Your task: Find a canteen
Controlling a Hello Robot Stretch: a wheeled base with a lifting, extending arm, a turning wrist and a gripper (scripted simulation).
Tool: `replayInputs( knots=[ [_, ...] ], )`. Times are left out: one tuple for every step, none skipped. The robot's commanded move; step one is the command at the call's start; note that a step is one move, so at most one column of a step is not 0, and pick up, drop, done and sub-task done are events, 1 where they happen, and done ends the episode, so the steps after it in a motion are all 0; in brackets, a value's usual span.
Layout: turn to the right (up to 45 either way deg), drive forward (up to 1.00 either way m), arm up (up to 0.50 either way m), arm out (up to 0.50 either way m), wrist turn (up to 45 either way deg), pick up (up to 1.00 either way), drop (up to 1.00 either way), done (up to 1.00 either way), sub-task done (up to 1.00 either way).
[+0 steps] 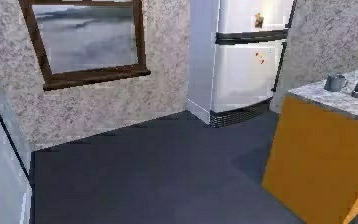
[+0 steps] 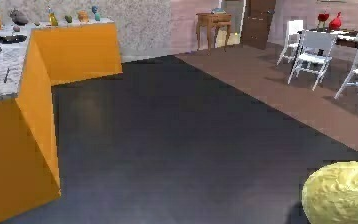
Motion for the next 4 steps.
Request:
replayInputs(
  knots=[
    [45.0,0.0,0.0,0.0,0.0,0.0,0.0,0.0,0.0],
    [27.0,0.0,0.0,0.0,0.0,0.0,0.0,0.0,0.0],
    [0.0,1.0,0.0,0.0,0.0,0.0,0.0,0.0,0.0],
    [0.0,0.2,0.0,0.0,0.0,0.0,0.0,0.0,0.0]
  ],
)
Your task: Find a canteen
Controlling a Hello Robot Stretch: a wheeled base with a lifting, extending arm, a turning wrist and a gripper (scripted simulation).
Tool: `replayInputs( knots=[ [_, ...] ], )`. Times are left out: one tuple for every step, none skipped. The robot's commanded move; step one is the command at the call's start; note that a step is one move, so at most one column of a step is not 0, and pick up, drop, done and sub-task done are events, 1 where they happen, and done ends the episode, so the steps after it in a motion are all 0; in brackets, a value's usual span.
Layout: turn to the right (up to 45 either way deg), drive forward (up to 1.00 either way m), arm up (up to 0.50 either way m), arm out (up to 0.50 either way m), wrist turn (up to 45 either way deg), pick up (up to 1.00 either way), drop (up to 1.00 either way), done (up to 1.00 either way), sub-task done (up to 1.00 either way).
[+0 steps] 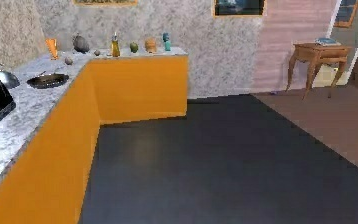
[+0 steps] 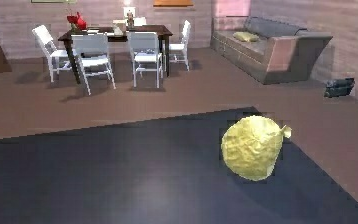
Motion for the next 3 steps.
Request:
replayInputs(
  knots=[
    [-12.0,0.0,0.0,0.0,0.0,0.0,0.0,0.0,0.0],
    [0.0,1.0,0.0,0.0,0.0,0.0,0.0,0.0,0.0],
    [0.0,1.0,0.0,0.0,0.0,0.0,0.0,0.0,0.0]
  ],
)
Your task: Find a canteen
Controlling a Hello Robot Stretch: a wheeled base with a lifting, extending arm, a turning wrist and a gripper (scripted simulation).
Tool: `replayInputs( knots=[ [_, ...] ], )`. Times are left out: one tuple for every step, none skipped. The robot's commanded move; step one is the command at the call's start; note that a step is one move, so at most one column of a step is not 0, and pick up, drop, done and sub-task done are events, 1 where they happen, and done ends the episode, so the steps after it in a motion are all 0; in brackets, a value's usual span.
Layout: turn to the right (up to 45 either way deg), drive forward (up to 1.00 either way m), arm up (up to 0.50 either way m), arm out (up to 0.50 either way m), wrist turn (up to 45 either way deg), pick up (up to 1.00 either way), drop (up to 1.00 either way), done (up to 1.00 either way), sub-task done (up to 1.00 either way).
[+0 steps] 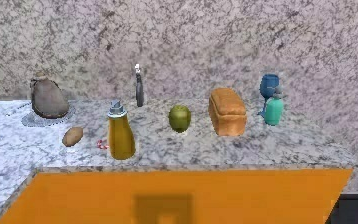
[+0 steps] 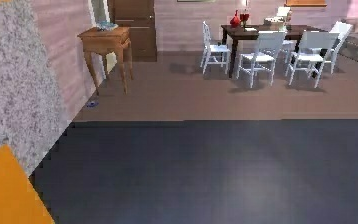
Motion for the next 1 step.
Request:
replayInputs(
  knots=[
    [-12.0,0.0,0.0,0.0,0.0,0.0,0.0,0.0,0.0]
  ],
)
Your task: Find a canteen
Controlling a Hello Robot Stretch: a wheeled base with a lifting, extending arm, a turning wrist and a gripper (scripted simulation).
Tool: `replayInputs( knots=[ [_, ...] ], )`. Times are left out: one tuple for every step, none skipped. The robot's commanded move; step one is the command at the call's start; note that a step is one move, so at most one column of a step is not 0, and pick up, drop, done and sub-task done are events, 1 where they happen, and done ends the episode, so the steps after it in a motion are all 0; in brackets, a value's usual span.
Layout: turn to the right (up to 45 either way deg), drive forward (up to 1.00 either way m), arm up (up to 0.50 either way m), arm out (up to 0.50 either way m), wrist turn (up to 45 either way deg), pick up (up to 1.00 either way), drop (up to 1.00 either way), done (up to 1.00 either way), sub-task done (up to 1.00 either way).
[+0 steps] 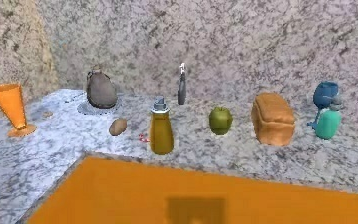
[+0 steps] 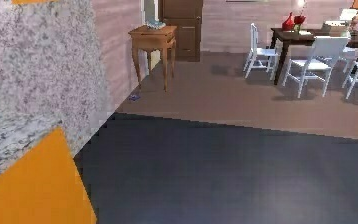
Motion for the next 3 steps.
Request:
replayInputs(
  knots=[
    [0.0,0.1,0.0,0.0,0.0,0.0,0.0,0.0,0.0],
    [-21.0,0.0,0.0,0.0,0.0,0.0,0.0,0.0,0.0],
    [0.0,0.0,0.0,0.0,0.0,0.0,0.0,1.0,0.0]
  ],
)
